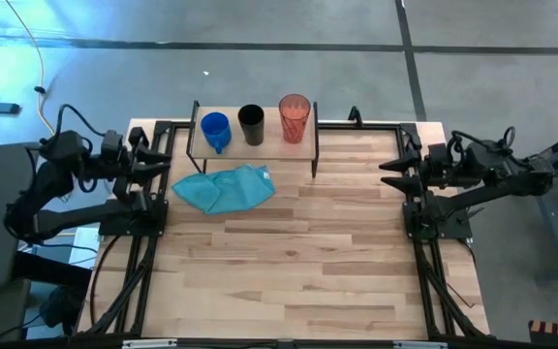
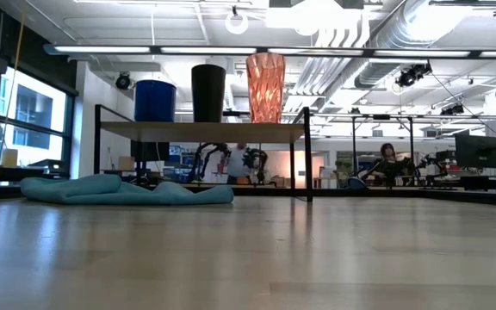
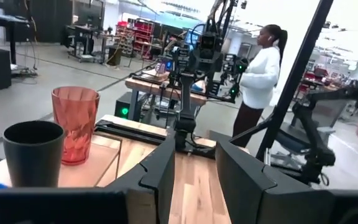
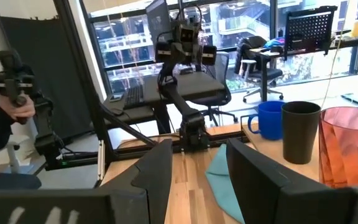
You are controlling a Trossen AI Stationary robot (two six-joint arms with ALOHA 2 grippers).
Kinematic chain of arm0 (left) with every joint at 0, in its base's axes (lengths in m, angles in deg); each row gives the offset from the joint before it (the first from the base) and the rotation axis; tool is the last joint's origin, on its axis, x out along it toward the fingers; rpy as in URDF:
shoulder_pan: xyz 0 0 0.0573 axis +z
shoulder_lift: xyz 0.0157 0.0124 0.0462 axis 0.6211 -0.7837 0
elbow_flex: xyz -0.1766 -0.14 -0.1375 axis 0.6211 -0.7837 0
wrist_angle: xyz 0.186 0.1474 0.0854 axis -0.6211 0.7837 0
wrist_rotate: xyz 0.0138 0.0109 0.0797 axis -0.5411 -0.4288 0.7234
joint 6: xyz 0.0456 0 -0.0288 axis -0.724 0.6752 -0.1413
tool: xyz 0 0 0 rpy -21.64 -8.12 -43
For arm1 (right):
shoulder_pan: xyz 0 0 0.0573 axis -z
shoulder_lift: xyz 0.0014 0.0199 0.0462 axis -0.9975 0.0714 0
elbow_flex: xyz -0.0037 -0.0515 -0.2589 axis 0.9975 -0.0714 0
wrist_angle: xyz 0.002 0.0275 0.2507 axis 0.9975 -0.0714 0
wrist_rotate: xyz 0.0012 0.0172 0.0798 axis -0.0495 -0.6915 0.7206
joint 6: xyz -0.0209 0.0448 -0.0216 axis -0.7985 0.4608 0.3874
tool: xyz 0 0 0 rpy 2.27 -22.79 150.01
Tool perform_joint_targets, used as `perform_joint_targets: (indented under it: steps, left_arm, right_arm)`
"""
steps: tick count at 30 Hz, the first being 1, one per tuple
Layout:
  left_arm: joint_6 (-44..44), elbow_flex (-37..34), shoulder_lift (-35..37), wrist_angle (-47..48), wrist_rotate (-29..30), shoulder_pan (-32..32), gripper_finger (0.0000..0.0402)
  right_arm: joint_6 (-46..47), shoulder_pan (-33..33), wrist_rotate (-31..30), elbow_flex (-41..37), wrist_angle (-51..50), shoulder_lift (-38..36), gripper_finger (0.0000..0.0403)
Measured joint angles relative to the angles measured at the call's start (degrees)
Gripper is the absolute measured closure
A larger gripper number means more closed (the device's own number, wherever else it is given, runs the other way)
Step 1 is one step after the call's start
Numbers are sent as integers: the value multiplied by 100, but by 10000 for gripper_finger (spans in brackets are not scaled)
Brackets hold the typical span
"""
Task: Stack small to large cups/mugs on shelf
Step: Return to Home Position
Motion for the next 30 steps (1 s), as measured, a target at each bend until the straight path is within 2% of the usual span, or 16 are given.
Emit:
perform_joint_targets:
  steps: [8,12,16,22,27,30]
  left_arm:
    - [-170,-822,1263,-454,2,0,295]
    - [52,-1208,1853,-666,43,0,295]
    - [377,-1343,1826,-448,54,0,295]
    - [705,-1347,1755,-432,472,2,296]
    - [326,-1347,1796,-830,101,2,296]
    - [131,-1345,1796,-955,-140,2,296]
  right_arm:
    - [-147,0,0,0,-60,0,258]
    - [-156,0,-101,0,35,0,258]
    - [190,2,-578,0,197,15,258]
    - [109,0,-612,0,154,7,258]
    - [-162,0,-576,-21,-84,22,258]
    - [-407,0,-472,-323,145,9,258]
